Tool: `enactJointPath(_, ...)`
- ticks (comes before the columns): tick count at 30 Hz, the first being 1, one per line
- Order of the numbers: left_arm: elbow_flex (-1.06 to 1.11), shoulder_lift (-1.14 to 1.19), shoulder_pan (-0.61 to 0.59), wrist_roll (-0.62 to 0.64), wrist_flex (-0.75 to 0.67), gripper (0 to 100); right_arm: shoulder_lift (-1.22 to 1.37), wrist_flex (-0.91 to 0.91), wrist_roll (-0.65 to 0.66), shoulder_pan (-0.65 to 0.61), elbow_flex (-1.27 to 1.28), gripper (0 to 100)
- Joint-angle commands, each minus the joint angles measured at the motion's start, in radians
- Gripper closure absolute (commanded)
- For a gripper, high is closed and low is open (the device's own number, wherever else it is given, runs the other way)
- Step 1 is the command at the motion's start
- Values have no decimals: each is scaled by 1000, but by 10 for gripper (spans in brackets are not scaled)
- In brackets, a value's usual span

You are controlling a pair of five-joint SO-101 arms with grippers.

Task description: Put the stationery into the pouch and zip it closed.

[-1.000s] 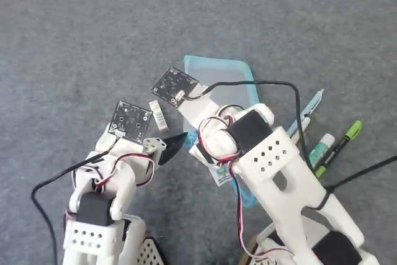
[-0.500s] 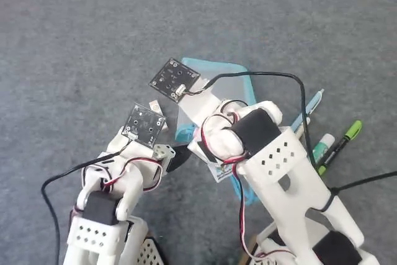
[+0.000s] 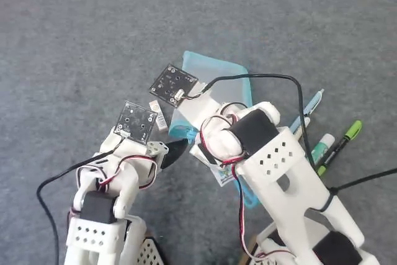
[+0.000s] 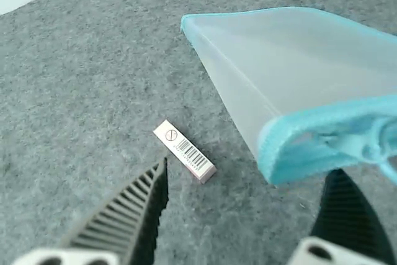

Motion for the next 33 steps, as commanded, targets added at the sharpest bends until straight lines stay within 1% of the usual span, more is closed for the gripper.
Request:
enactJointPath(1,-48,2,-5,11,-31,629,-48,-4,25,-13,8,991)
enactJointPath(9,-48,2,-2,9,-29,624,-48,-22,20,-7,9,991)
enactJointPath(15,-50,0,14,14,-15,583,-48,-28,20,-4,11,991)
enactJointPath(21,-59,0,8,14,-15,583,-48,-36,28,87,6,991)
enactJointPath(23,-59,0,8,14,-18,584,-48,-30,28,84,5,991)
enactJointPath(29,-58,0,8,14,-21,585,-59,16,48,21,3,991)
enactJointPath(33,-58,0,8,14,-23,585,-58,76,64,15,-41,991)
